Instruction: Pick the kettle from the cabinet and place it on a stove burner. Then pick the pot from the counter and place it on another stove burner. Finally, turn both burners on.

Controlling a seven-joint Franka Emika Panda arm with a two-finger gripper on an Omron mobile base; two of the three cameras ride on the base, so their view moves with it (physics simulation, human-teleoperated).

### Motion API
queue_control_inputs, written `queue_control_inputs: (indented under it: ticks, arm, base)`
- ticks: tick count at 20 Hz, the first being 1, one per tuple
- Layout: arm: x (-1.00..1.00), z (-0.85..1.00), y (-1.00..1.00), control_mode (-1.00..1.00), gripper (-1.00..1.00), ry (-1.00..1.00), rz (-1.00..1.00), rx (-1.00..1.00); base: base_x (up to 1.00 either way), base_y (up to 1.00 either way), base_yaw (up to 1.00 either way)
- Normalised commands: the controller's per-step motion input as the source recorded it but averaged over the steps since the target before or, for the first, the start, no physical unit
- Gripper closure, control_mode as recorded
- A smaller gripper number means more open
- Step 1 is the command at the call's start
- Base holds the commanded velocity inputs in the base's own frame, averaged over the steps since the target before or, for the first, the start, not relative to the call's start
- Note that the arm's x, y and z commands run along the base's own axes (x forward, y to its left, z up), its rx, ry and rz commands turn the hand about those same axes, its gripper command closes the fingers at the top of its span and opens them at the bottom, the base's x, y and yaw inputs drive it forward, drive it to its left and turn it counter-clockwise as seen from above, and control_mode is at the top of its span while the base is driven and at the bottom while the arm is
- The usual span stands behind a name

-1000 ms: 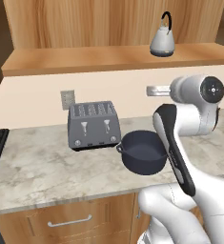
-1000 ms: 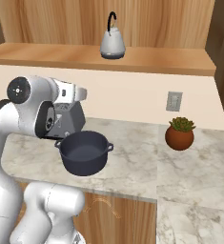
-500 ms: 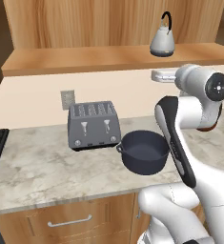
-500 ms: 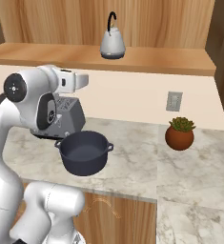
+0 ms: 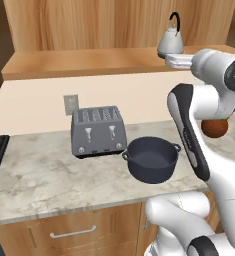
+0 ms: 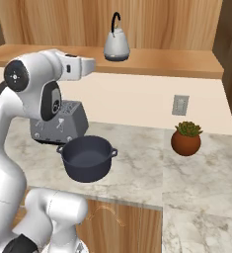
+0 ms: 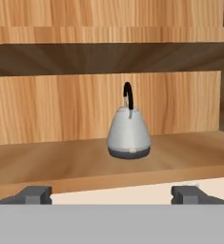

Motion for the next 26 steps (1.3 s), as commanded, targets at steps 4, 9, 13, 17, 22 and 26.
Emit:
queue_control_inputs:
  ticks: [4, 9, 13, 17, 22, 26]
  arm:
    - [0.07, 0.41, -0.19, -1.00, -1.00, 0.01, -0.01, 0.01]
    - [0.26, 0.15, -0.18, -1.00, -1.00, 0.06, 0.00, 0.05]
    - [0.06, 0.00, -0.02, -1.00, -1.00, 0.00, 0.00, 0.01]
    - [0.05, 0.00, 0.00, -1.00, -1.00, 0.00, 0.00, 0.00]
    - [0.25, 0.00, 0.00, -1.00, -1.00, 0.01, 0.00, 0.00]
    - [0.26, 0.00, 0.00, -1.00, -1.00, 0.01, 0.00, 0.00]
  base:
    - [0.00, 0.00, 0.00]
    - [0.00, 0.00, 0.00]
    - [0.00, 0.00, 0.00]
    - [0.00, 0.00, 0.00]
    - [0.00, 0.00, 0.00]
    - [0.00, 0.00, 0.00]
